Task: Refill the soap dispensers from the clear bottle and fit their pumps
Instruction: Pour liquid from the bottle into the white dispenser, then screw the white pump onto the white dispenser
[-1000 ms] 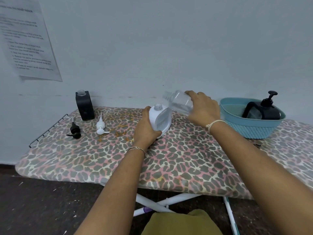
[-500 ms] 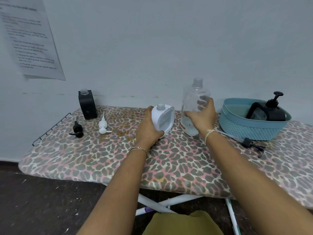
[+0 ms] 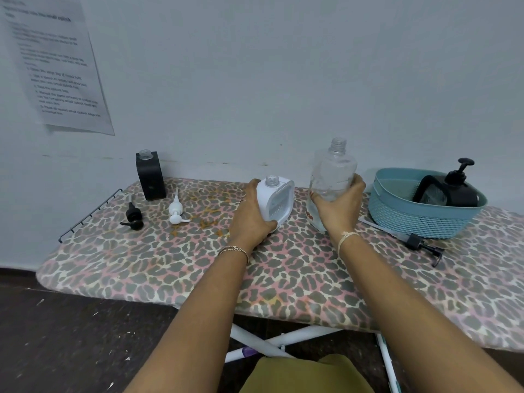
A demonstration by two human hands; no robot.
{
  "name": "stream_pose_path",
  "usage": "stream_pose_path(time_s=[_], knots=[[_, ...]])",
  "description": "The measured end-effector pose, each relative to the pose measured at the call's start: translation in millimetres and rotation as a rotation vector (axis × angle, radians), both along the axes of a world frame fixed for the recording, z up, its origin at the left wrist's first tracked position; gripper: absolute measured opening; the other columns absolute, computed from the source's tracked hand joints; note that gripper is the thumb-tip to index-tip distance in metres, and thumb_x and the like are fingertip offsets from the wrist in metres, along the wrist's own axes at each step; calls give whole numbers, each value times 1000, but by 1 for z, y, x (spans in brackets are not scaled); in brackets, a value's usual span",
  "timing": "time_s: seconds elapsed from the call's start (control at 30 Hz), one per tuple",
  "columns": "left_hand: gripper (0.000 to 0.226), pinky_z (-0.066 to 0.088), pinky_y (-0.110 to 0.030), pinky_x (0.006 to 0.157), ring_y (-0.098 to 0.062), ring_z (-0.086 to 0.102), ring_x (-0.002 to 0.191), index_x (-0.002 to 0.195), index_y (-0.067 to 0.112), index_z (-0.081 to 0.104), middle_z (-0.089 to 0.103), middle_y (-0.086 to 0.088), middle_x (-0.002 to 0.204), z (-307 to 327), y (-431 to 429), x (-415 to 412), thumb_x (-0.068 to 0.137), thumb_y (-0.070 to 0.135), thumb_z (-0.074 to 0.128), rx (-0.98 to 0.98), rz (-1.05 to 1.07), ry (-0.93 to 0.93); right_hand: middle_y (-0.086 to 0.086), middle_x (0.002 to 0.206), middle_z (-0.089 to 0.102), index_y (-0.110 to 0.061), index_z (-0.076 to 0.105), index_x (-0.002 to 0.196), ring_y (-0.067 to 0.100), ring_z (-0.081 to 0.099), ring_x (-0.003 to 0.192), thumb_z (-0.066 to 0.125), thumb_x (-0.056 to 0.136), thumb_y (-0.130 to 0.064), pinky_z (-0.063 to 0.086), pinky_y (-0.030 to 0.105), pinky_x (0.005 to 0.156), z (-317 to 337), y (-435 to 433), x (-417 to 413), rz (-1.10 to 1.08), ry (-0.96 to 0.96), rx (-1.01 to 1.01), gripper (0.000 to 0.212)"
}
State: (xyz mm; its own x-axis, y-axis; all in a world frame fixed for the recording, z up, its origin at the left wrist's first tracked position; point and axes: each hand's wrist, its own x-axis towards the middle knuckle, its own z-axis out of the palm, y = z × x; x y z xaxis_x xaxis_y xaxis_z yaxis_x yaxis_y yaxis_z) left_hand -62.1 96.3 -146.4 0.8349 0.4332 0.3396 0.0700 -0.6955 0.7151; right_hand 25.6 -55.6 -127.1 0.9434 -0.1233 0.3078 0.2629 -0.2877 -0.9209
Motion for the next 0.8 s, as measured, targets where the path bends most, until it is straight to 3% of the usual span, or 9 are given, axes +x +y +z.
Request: stream_pose_path(time_s=[0.1, 0.17, 0.3, 0.43, 0.53, 0.63, 0.7, 0.8], knots=[[96, 53, -36, 73, -24, 58, 101, 140, 25, 21, 53, -3, 122, -1, 2, -1, 66, 16, 82, -9, -36, 12, 8, 147, 28, -13, 25, 144, 24, 30, 137, 81, 71, -18, 27, 40, 113, -2, 6, -27, -113, -72, -24, 92], [107, 54, -39, 78, -26, 58, 105, 146, 24, 13, 53, -4, 124, 0, 4, -2, 66, 17, 83, -36, -67, 37, 7, 146, 28, -17, 28, 141, 23, 26, 138, 76, 72, -16, 22, 47, 115, -6, 12, -48, -155, -179, -46, 84], [123, 47, -31, 88, -15, 51, 111, 152, 19, 6, 46, 6, 128, 5, 10, -12, 62, 21, 90, -104, -116, 18, 6, 138, 35, -22, 28, 134, 24, 34, 133, 67, 74, -20, 30, 48, 113, -17, 26, -78, 36, -345, -164, 71], [103, 51, -35, 90, -14, 57, 106, 144, 21, 31, 55, 2, 125, 13, 33, -32, 61, 34, 91, -149, -75, -8, 9, 142, 34, -9, 25, 142, 26, 32, 135, 76, 73, -31, 34, 47, 109, -27, 46, -85, 211, -281, -256, 88], [67, 50, -29, 86, -12, 59, 100, 130, 18, 52, 62, 3, 109, 18, 62, -52, 74, 40, 81, -145, 90, -30, 7, 147, 30, -12, 15, 148, 24, 31, 137, 82, 66, -42, 35, 46, 110, -33, 60, -84, 307, -151, -190, 110], [28, 48, -28, 91, -19, 61, 106, 121, 13, 63, 65, -5, 116, 14, 95, -70, 92, 12, 62, 41, 283, -71, 6, 151, 26, -17, 6, 150, 23, 29, 139, 85, 63, -44, 33, 46, 112, -36, 72, -83, 326, -68, -143, 121], [41, 43, -26, 91, -23, 56, 110, 121, 14, 65, 59, -10, 123, 7, 116, -78, 89, -9, 53, 184, 370, -7, 6, 154, 21, -16, 2, 151, 24, 24, 141, 86, 63, -43, 28, 45, 115, -37, 78, -80, 311, -53, -168, 124], [50, 47, -35, 89, -29, 53, 114, 124, 16, 64, 50, -12, 133, -3, 142, -85, 83, -11, 59, 316, 358, 135, 5, 157, 14, -17, -3, 151, 24, 19, 144, 86, 63, -42, 25, 44, 116, -41, 83, -75, 299, -44, -212, 128]])
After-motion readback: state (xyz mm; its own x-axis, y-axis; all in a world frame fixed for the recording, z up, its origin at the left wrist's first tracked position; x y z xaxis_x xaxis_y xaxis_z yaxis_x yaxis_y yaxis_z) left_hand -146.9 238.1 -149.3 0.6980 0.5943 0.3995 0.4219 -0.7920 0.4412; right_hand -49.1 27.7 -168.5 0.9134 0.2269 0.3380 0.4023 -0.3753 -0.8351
